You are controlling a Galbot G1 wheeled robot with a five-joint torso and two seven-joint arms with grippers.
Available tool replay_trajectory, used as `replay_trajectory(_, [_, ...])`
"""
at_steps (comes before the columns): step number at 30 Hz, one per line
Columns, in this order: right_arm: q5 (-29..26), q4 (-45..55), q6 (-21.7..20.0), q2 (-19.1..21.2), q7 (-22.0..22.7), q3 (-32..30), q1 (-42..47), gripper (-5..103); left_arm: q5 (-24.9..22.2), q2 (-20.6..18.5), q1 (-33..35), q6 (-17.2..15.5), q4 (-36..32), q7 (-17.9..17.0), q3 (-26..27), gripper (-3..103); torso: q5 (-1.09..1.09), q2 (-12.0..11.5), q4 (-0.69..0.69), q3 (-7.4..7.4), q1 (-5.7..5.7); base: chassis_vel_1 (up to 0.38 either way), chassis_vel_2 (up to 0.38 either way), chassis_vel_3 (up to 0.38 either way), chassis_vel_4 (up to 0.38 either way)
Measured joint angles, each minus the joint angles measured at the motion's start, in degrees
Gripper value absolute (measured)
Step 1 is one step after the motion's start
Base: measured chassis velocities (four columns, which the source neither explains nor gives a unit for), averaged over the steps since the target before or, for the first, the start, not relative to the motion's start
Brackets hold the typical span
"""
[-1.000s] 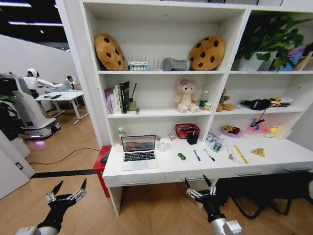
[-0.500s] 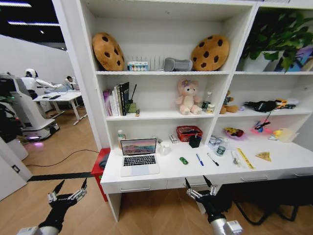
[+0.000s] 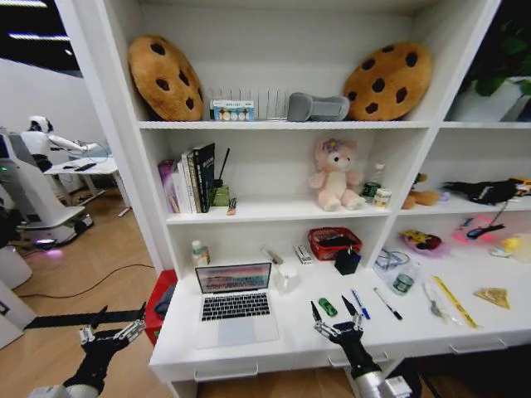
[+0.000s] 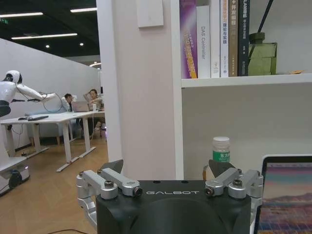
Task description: Organize the objects on the table.
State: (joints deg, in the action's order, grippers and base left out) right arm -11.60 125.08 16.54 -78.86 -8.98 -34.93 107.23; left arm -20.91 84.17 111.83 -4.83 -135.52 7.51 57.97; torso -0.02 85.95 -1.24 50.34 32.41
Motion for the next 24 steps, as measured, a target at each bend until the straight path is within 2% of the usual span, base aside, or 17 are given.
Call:
replay_trajectory(7, [-1.55, 2.27, -0.66, 1.04, -0.07, -0.67, 0.55, 100, -0.84, -0.69, -0.05, -0.81, 0.13, -0.32, 0.32, 99, 0.02, 0.03, 0.02, -0.03, -0.11, -0.090, 0.094, 0.048, -0.043])
replay_trajectory(8, [-1.80, 2.28, -0.93, 1.27, -0.05, -0.70, 0.37, 100, -1.04, -0.76, -0.06, -0.94, 0.10, -0.33, 0.55, 95, 0.02, 0.05, 0.03, -0.05, -0.16, 0.043, -0.043, -0.025, 0.060])
replay_trajectory(10, [-2.00, 2.29, -1.10, 1.41, 0.04, -0.70, 0.27, 100, -1.41, -0.78, -0.07, -1.09, 0.10, -0.36, 0.75, 95, 0.02, 0.07, 0.03, -0.05, -0.18, 0.043, -0.068, -0.044, 0.060])
replay_trajectory(11, [-1.90, 2.25, -1.20, 1.51, 0.67, -0.62, 0.15, 100, -1.83, -0.80, -0.11, -1.03, 0.19, -0.34, 0.96, 86, 0.03, 0.07, 0.02, -0.05, -0.18, 0.077, -0.082, -0.074, 0.093])
replay_trajectory(13, [-1.71, 2.20, -1.22, 1.50, 1.11, -0.57, 0.08, 100, -1.88, -0.81, -0.13, -0.82, 0.30, -0.31, 0.99, 86, 0.03, 0.07, 0.02, -0.05, -0.18, 0.079, -0.082, -0.074, 0.093])
replay_trajectory(15, [-0.95, 1.89, -1.34, 1.21, 3.55, -0.11, -0.35, 100, -1.75, -0.88, -0.24, 0.81, 0.96, 0.35, 1.14, 76, 0.02, 0.07, 0.02, -0.05, -0.18, 0.008, -0.017, -0.022, 0.031])
replay_trajectory(16, [-0.95, 1.89, -1.34, 1.21, 3.55, -0.11, -0.35, 100, -1.75, -0.88, -0.24, 0.81, 0.96, 0.35, 1.14, 76, 0.02, 0.07, 0.02, -0.05, -0.18, 0.000, 0.000, 0.000, 0.000])
replay_trajectory(18, [-0.59, 1.79, -1.39, 0.97, 4.40, 0.09, -0.71, 100, -1.68, -1.10, -0.24, 1.46, 1.21, 0.75, 1.18, 65, 0.02, 0.06, 0.02, -0.04, -0.15, 0.000, 0.000, 0.000, 0.000])
replay_trajectory(21, [-0.33, 1.69, -1.38, 0.92, 4.64, 0.18, -0.90, 100, -1.68, -1.29, -0.24, 1.65, 1.25, 1.18, 1.18, 59, 0.01, 0.05, 0.02, -0.03, -0.12, 0.000, 0.000, 0.000, 0.000])
replay_trajectory(24, [-0.22, 1.26, -1.33, 0.95, 4.92, 0.34, -1.20, 100, -1.32, -1.49, -0.18, 2.70, 1.43, 2.38, 0.81, 43, 0.02, 0.04, 0.02, -0.02, -0.10, 0.000, 0.000, 0.000, 0.000])
